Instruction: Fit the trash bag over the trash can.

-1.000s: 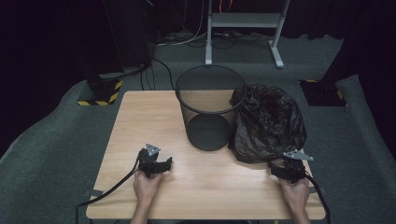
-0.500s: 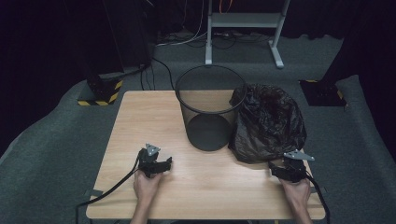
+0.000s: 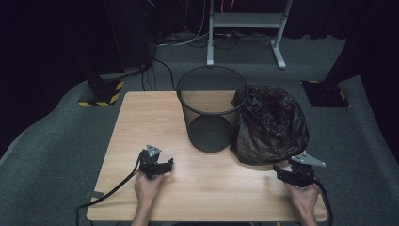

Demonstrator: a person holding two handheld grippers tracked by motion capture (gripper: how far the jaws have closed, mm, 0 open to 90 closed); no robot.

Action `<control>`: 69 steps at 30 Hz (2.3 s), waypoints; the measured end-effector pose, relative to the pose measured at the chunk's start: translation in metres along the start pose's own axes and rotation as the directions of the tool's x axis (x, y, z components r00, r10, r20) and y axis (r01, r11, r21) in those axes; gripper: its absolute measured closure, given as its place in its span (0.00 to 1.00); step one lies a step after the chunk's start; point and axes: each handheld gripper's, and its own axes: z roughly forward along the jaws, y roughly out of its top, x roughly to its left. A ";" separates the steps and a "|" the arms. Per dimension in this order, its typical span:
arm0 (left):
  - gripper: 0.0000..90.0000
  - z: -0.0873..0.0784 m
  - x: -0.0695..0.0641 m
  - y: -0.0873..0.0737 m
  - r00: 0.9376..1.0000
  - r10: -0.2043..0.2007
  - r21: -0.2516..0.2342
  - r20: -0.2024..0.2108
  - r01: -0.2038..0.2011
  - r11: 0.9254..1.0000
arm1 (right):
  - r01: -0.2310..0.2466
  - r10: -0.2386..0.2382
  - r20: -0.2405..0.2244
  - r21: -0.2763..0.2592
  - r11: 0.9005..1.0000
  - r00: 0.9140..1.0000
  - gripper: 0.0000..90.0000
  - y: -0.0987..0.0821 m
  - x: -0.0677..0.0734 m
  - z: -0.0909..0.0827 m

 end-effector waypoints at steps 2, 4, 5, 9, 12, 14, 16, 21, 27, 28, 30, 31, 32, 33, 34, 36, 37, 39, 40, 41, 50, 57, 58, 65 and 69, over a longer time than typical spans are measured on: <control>0.21 0.000 0.000 0.000 1.000 0.000 0.001 0.000 0.000 1.000 | -0.004 0.004 -0.005 -0.012 1.000 1.000 0.32 0.002 0.000 -0.004; 0.21 0.000 0.000 0.000 1.000 0.000 0.000 0.000 0.000 1.000 | 0.001 -0.001 -0.004 -0.022 1.000 1.000 0.32 0.005 0.000 -0.006; 0.21 0.000 0.000 0.000 1.000 0.000 0.001 0.000 0.000 1.000 | 0.001 -0.001 -0.005 -0.026 1.000 1.000 0.31 0.007 0.000 -0.007; 0.21 0.000 0.000 0.000 1.000 -0.001 0.000 0.000 0.001 1.000 | -0.003 0.003 -0.007 -0.037 0.999 1.000 0.30 0.015 -0.004 -0.007; 0.21 0.000 0.000 0.000 1.000 -0.001 0.000 0.000 0.001 1.000 | -0.008 0.007 -0.010 -0.036 0.999 1.000 0.29 0.023 -0.005 -0.004; 0.21 0.000 0.000 0.000 1.000 -0.001 0.000 0.000 0.001 1.000 | -0.005 0.004 -0.008 -0.031 1.000 1.000 0.28 0.028 -0.005 -0.001; 0.21 0.000 0.000 0.000 1.000 -0.002 0.000 0.001 0.002 1.000 | 0.004 -0.004 -0.008 -0.030 1.000 1.000 0.27 0.035 -0.005 0.003; 0.21 0.000 0.000 0.000 1.000 -0.002 0.000 0.001 0.002 1.000 | 0.008 -0.008 -0.013 -0.029 1.000 1.000 0.26 0.044 -0.003 0.009; 0.21 0.000 0.000 0.000 1.000 -0.002 0.000 0.001 0.002 1.000 | 0.014 -0.014 -0.025 -0.019 1.000 1.000 0.20 0.058 -0.002 0.020; 0.21 0.000 0.000 0.000 1.000 -0.002 0.000 0.001 0.002 1.000 | 0.015 -0.015 -0.027 -0.014 1.000 1.000 0.19 0.060 -0.002 0.022; 0.21 0.000 0.000 0.000 1.000 -0.002 0.000 0.001 0.002 1.000 | 0.019 -0.019 -0.023 -0.007 1.000 1.000 0.17 0.066 -0.002 0.026; 0.21 0.000 0.000 0.000 1.000 -0.002 0.000 0.001 0.002 1.000 | 0.022 -0.022 -0.021 -0.006 1.000 1.000 0.17 0.069 -0.002 0.028; 0.21 0.000 0.000 0.000 1.000 -0.002 0.000 0.001 0.002 1.000 | 0.021 -0.022 -0.025 -0.004 1.000 0.999 0.17 0.075 -0.003 0.032; 0.21 0.000 0.000 0.000 1.000 -0.002 0.000 0.001 0.002 1.000 | 0.021 -0.022 -0.025 -0.004 1.000 0.999 0.17 0.075 -0.003 0.032; 0.21 0.000 0.000 0.000 1.000 -0.002 -0.001 0.001 0.002 1.000 | 0.019 -0.020 -0.024 -0.002 1.000 1.000 0.16 0.077 -0.004 0.034; 0.21 0.000 0.000 0.000 1.000 -0.002 -0.001 0.001 0.002 1.000 | 0.018 -0.018 -0.023 0.001 1.000 1.000 0.16 0.082 -0.005 0.037; 0.21 0.000 0.000 0.000 1.000 -0.002 0.000 0.001 0.002 1.000 | 0.021 -0.021 -0.022 0.002 1.000 1.000 0.16 0.084 -0.005 0.038; 0.21 0.000 0.000 0.000 1.000 -0.002 0.000 0.001 0.002 1.000 | 0.016 -0.016 -0.021 0.003 1.000 1.000 0.16 0.088 -0.006 0.040; 0.21 0.000 0.000 0.000 1.000 -0.002 -0.001 0.001 0.002 1.000 | 0.010 -0.010 -0.021 -0.003 1.000 1.000 0.15 0.092 -0.008 0.041; 0.21 0.000 0.000 0.000 1.000 -0.002 0.000 0.001 0.002 1.000 | 0.010 -0.010 -0.021 -0.003 1.000 1.000 0.15 0.092 -0.008 0.041; 0.21 0.000 0.000 0.000 1.000 -0.002 -0.001 0.001 0.002 1.000 | 0.013 -0.012 -0.026 0.027 1.000 1.000 0.14 0.109 -0.010 0.058; 0.21 0.000 0.000 0.000 1.000 -0.003 -0.001 0.000 0.003 1.000 | 0.033 -0.031 -0.028 0.059 0.998 0.999 0.14 0.126 -0.009 0.077; 0.21 0.000 0.000 0.000 1.000 -0.003 -0.001 0.001 0.003 1.000 | 0.028 -0.026 -0.028 0.066 0.997 0.999 0.14 0.128 -0.009 0.080; 0.21 0.000 0.000 0.000 1.000 -0.004 -0.001 0.001 0.004 1.000 | 0.021 -0.021 -0.008 0.101 0.995 1.000 0.13 0.135 -0.014 0.102; 0.21 0.000 0.000 0.000 1.000 -0.004 -0.001 0.001 0.004 1.000 | 0.008 -0.006 -0.015 0.144 0.990 1.000 0.13 0.134 -0.017 0.118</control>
